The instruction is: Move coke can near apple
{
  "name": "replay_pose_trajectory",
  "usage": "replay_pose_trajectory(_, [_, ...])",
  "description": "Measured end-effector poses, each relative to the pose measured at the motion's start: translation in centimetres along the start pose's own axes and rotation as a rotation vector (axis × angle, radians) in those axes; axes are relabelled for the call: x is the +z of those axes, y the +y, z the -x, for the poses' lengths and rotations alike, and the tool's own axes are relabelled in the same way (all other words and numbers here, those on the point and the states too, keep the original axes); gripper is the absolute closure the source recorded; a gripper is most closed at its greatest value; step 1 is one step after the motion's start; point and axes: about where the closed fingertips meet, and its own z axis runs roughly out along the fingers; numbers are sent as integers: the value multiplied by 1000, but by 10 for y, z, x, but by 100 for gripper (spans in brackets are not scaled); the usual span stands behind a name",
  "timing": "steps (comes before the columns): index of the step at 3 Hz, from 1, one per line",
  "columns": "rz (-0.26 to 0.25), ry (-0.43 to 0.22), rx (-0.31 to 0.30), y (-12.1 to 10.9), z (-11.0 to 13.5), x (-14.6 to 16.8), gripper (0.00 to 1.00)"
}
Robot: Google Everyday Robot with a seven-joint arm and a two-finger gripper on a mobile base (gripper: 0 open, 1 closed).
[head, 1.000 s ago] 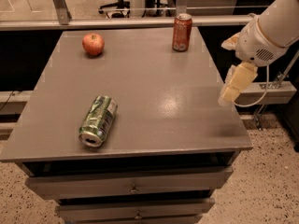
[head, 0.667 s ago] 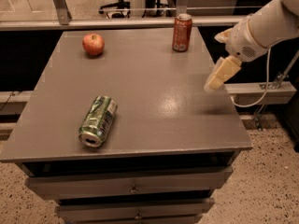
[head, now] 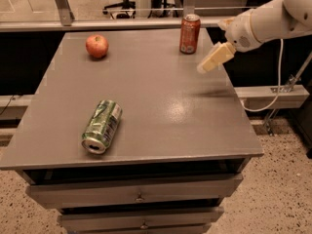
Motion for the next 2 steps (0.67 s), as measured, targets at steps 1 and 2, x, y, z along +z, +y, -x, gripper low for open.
replay_pose_trajectory(1, [-56,-152,113,-49,26,25,0])
replay_pose_trajectory(2, [-74,-229,180,-72,40,37,0])
